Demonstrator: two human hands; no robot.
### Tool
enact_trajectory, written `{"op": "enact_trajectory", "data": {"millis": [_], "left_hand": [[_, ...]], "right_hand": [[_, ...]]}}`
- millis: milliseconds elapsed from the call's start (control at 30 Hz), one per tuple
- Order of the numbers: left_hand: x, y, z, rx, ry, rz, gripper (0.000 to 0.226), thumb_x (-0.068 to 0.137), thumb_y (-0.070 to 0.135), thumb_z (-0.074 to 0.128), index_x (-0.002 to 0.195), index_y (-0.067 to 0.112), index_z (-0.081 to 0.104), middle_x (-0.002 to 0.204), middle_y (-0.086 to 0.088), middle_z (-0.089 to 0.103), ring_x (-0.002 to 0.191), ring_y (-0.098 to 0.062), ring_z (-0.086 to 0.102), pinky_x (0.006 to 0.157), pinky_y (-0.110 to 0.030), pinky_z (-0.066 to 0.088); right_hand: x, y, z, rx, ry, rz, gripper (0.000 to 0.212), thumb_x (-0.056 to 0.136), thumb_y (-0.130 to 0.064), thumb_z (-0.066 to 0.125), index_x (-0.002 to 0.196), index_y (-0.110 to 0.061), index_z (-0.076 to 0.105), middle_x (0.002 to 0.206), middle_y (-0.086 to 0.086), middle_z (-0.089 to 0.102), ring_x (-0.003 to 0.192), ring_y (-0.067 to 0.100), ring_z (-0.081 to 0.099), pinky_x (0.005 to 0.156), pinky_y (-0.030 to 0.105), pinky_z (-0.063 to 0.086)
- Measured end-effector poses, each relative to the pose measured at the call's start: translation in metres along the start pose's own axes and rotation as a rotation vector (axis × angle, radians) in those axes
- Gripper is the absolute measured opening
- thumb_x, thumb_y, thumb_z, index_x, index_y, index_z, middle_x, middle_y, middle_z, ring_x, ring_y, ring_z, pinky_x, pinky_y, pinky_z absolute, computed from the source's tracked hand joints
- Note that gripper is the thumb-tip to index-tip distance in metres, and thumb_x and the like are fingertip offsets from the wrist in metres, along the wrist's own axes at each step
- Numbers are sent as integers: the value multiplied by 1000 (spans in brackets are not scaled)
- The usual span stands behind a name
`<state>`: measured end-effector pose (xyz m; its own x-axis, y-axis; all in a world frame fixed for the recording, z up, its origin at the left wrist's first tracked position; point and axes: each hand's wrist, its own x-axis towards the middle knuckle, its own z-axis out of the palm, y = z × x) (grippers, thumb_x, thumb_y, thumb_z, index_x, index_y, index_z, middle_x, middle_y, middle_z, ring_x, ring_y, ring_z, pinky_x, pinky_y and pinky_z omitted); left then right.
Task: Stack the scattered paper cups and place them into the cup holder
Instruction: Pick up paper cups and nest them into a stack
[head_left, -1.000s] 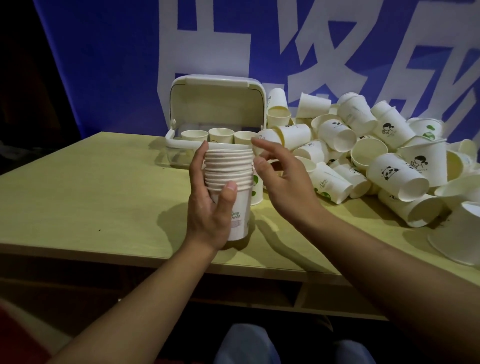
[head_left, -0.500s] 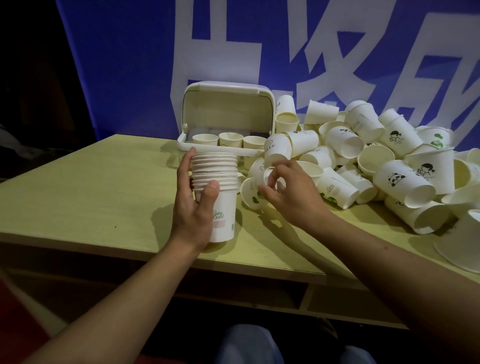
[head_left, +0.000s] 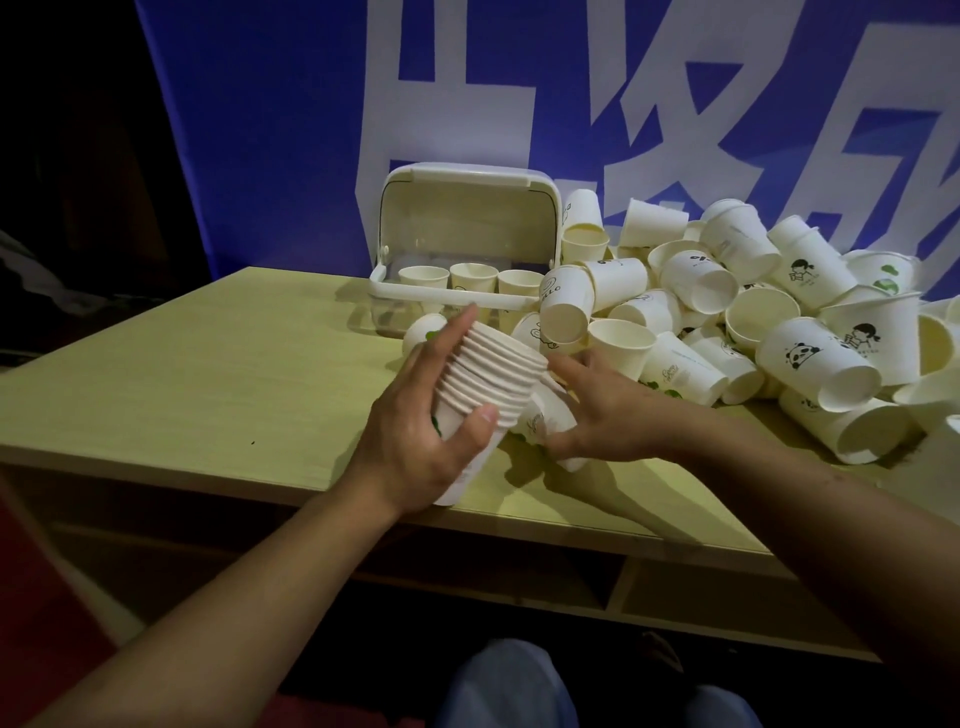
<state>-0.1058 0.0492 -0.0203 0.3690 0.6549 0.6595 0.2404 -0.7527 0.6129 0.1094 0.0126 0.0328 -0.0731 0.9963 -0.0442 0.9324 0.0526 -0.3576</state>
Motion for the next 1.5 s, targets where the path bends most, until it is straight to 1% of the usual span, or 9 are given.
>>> {"op": "enact_trajectory", "data": {"millis": [67, 233, 400, 567, 667, 1067, 1167, 1333, 1500], "left_hand": [[0, 3, 0, 75, -33, 41, 74, 81, 60, 50, 146, 58, 16, 136, 14, 42, 109, -4, 53, 85, -33, 55], [1, 4, 0, 102, -57, 87, 74, 81, 58, 51, 146, 62, 15, 129, 23, 38, 113, 2, 49, 84, -31, 54], [4, 4, 2, 91, -49, 120, 76, 82, 57, 51, 146, 64, 12, 127, 24, 42, 111, 0, 52, 82, -27, 51], [3, -1, 5, -23, 18, 114, 87, 86, 51, 53, 153, 52, -3, 128, 32, 47, 106, 4, 60, 81, -10, 48], [1, -14, -1, -92, 122, 76, 85, 88, 50, 50, 153, 45, -4, 131, 25, 47, 107, 3, 61, 83, -13, 50], [-6, -47, -80, -26, 354, -84, 75, 82, 55, 50, 148, 39, 20, 126, 24, 46, 100, 17, 57, 74, -3, 46], [-13, -50, -92, -15, 385, -131, 75, 80, 58, 50, 147, 44, 19, 128, 14, 49, 99, 16, 57, 72, -4, 47], [-19, -53, -95, -17, 371, -136, 77, 80, 58, 51, 149, 42, 19, 127, 28, 43, 103, 15, 56, 75, -4, 46], [-15, -43, -89, -65, 346, -120, 77, 81, 56, 50, 149, 40, 20, 125, 30, 42, 104, 16, 56, 74, -5, 48]], "right_hand": [[2, 3, -2, 102, 78, -3, 79, 79, -35, 79, 141, -40, 31, 141, 7, 39, 121, 28, 49, 99, 43, 52], [-3, -3, -11, 544, 619, -72, 64, 84, -34, 75, 136, -37, 37, 128, -1, 46, 98, 15, 61, 67, 32, 62], [-14, -32, -16, 769, 842, -308, 64, 88, -26, 73, 136, -32, 33, 131, -5, 44, 101, 3, 56, 65, 12, 53], [-10, -58, 7, 769, 740, -342, 50, 90, -30, 71, 130, -36, 42, 129, -8, 50, 106, 6, 59, 77, 23, 58], [-2, -65, 25, 750, 690, -329, 37, 94, -31, 66, 128, -39, 54, 123, -14, 54, 105, 8, 59, 87, 33, 56], [59, -98, 29, 292, 410, -292, 36, 96, -32, 62, 132, -32, 61, 136, -10, 59, 125, 9, 51, 106, 35, 43], [82, -106, 36, 197, 290, -276, 43, 94, -37, 64, 136, -31, 56, 139, -7, 56, 126, 12, 50, 101, 31, 41], [97, -111, 46, 235, 48, -210, 57, 91, -43, 67, 144, -34, 46, 131, -2, 58, 108, 16, 56, 75, 23, 44], [88, -101, 35, 230, 100, -216, 66, 93, -42, 64, 150, -37, 32, 132, -5, 54, 105, 16, 56, 83, 31, 49]]}}
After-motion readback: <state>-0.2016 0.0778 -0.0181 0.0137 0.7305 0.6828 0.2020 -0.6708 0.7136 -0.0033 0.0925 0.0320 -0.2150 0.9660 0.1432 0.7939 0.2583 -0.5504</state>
